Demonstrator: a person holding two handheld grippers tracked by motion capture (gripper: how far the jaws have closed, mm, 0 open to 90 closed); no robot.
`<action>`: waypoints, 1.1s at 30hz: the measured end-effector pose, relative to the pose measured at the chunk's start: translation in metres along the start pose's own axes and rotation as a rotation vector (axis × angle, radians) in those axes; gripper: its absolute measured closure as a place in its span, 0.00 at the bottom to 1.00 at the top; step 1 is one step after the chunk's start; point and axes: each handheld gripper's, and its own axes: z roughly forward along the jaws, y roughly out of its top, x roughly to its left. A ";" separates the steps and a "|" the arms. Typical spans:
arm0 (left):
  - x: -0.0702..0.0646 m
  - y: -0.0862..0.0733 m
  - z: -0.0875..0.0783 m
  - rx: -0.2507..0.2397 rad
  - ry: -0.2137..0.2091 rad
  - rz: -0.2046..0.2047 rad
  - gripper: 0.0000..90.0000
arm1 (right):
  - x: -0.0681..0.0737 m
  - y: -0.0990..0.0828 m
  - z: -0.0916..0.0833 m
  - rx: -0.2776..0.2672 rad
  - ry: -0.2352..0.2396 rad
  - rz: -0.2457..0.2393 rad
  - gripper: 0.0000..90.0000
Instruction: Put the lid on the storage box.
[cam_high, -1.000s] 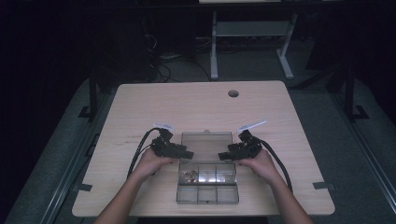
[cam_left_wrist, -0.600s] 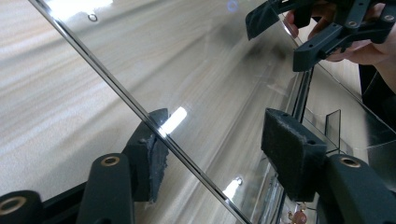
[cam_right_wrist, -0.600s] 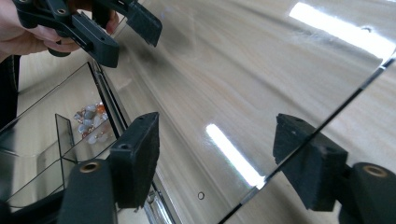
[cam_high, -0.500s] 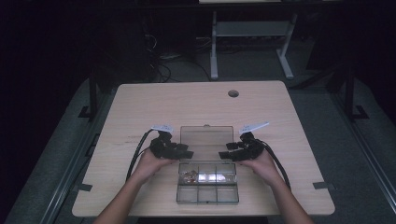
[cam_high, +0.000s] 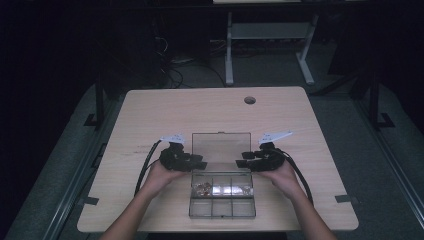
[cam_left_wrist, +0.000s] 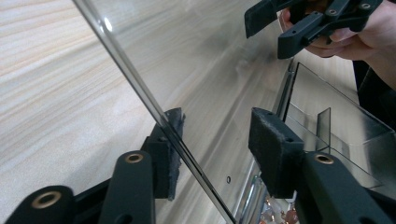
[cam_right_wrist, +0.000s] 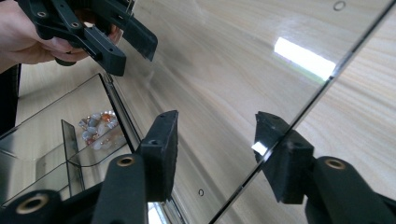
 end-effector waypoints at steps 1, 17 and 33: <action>-0.001 0.000 -0.001 -0.001 -0.002 0.005 0.63 | 0.001 0.000 -0.001 -0.003 0.000 0.002 0.58; -0.013 0.005 -0.006 -0.006 0.006 0.094 0.79 | 0.007 0.001 -0.013 -0.066 0.012 -0.074 0.76; -0.017 0.023 -0.042 -0.156 0.028 0.112 0.76 | 0.008 -0.001 -0.016 -0.079 0.021 -0.093 0.77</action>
